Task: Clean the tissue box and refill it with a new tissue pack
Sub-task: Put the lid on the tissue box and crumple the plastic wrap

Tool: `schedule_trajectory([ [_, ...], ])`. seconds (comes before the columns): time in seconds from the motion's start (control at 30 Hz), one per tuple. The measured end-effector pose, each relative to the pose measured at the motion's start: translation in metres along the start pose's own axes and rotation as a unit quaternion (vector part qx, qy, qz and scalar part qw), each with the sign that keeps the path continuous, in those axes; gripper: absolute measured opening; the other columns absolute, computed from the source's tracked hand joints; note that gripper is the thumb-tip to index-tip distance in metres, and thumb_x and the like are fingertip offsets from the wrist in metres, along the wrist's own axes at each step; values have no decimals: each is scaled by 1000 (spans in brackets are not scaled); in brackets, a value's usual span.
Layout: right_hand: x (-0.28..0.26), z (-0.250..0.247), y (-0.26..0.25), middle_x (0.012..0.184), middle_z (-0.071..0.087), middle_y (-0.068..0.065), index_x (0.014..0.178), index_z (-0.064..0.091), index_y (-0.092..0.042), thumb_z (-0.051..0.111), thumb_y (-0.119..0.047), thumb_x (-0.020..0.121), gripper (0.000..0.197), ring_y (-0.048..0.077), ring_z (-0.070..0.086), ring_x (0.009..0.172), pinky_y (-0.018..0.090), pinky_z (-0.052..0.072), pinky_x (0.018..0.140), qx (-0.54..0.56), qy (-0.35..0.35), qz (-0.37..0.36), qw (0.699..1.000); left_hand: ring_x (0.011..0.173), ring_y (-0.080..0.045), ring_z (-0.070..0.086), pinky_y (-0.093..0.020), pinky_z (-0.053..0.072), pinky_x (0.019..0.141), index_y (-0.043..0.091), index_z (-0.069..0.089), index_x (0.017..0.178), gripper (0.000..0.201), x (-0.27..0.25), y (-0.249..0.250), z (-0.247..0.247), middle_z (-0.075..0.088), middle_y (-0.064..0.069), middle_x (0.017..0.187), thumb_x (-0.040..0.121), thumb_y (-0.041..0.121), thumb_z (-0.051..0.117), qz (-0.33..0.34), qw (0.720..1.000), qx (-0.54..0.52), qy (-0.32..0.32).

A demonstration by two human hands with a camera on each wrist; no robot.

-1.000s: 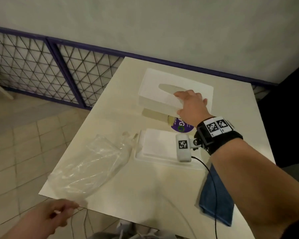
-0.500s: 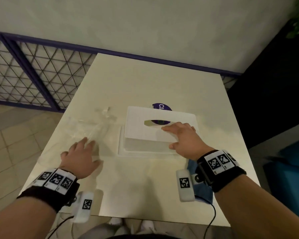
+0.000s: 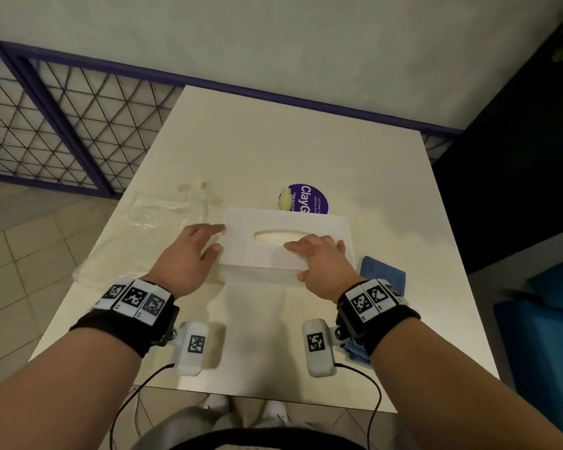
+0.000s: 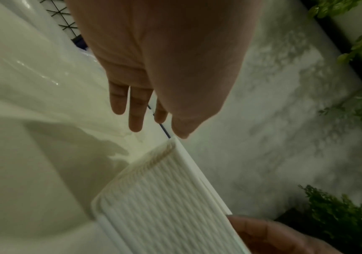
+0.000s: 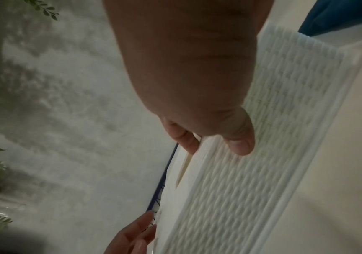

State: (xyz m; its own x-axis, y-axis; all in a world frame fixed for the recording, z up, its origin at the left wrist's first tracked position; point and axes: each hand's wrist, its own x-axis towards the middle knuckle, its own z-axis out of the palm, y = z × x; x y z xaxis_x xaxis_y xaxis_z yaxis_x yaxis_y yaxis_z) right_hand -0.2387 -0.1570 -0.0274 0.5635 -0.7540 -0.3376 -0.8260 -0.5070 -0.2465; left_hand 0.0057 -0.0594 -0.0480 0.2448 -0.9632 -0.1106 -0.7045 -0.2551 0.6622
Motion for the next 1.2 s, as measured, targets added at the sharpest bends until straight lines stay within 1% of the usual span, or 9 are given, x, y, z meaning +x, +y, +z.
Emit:
schedule_trajectory([
  [0.13, -1, -5, 3, 145, 36, -8, 143, 38, -35, 64, -28, 87, 62, 20, 25, 135, 52, 11, 118, 40, 8, -8, 999, 122, -21, 51, -35, 41, 100, 34, 35, 144, 48, 1, 8, 9, 39, 1, 145, 97, 40, 43, -23, 998, 11, -60],
  [0.27, -4, -18, 29, 147, 37, 0, 142, 43, -28, 51, -26, 95, 48, 25, 38, 130, 39, 31, 113, 182, 165, 92, 965, 126, -18, 47, -35, 35, 106, 31, 31, 147, 52, 7, 15, 12, 21, 0, 156, 98, 42, 41, -25, 998, 26, -51],
  [0.37, -5, -18, 48, 151, 35, 10, 152, 17, -30, 34, -24, 101, 54, 32, 48, 127, 36, 37, 106, 245, 84, 206, 943, 137, -21, 37, -36, 32, 110, 31, 24, 149, 55, 11, 20, 17, 12, -1, 159, 98, 42, 39, -39, 995, 54, -72],
  [0.47, -9, -11, 54, 118, 61, 21, 151, -1, -39, 26, -30, 103, 57, 34, 61, 93, 41, 49, 90, 301, 38, 210, 929, 138, -24, 35, -45, 33, 109, 36, 17, 150, 56, 13, 25, 19, 9, 0, 160, 98, 46, 34, -52, 986, 130, -87],
  [0.77, -10, -9, 76, 105, 65, -10, 141, 18, -58, 40, -33, 101, 52, 27, 62, 106, 50, 48, 100, 493, 27, 190, 849, 136, -21, 36, -23, 27, 104, 30, 29, 148, 54, 11, 21, 32, 11, -1, 159, 97, 30, 48, -56, 996, -48, -44],
  [0.9, -11, -7, 79, 102, 64, -13, 142, 19, -55, 39, -32, 101, 52, 25, 61, 108, 48, 46, 103, 480, 35, 190, 855, 136, -19, 35, -19, 24, 102, 28, 34, 146, 53, 10, 22, 42, 13, -1, 158, 96, 24, 51, -57, 992, -110, -2],
  [1.0, -10, -6, 79, 123, 62, -2, 146, 13, -50, 36, -33, 102, 53, 25, 57, 116, 41, 40, 109, 435, 32, 175, 882, 133, -22, 41, -24, 30, 102, 27, 31, 148, 54, 10, 26, 45, 10, -4, 159, 97, 24, 48, -66, 995, -75, 3],
  [1.1, -9, -8, 73, 152, 37, 1, 152, 6, -38, 29, -29, 104, 54, 24, 43, 132, 23, 29, 106, 381, 38, 164, 909, 140, -25, 30, -32, 28, 110, 29, 21, 151, 56, 15, 28, 42, 8, -9, 159, 99, 26, 42, -79, 995, -48, -35],
  [1.2, -8, -6, 71, 158, 24, -3, 153, 3, -32, 26, -27, 105, 54, 20, 35, 139, 15, 22, 100, 369, 44, 149, 916, 142, -27, 24, -37, 24, 113, 31, 13, 152, 57, 20, 26, 36, 22, -13, 155, 101, 29, 37, -75, 993, -34, -84],
])
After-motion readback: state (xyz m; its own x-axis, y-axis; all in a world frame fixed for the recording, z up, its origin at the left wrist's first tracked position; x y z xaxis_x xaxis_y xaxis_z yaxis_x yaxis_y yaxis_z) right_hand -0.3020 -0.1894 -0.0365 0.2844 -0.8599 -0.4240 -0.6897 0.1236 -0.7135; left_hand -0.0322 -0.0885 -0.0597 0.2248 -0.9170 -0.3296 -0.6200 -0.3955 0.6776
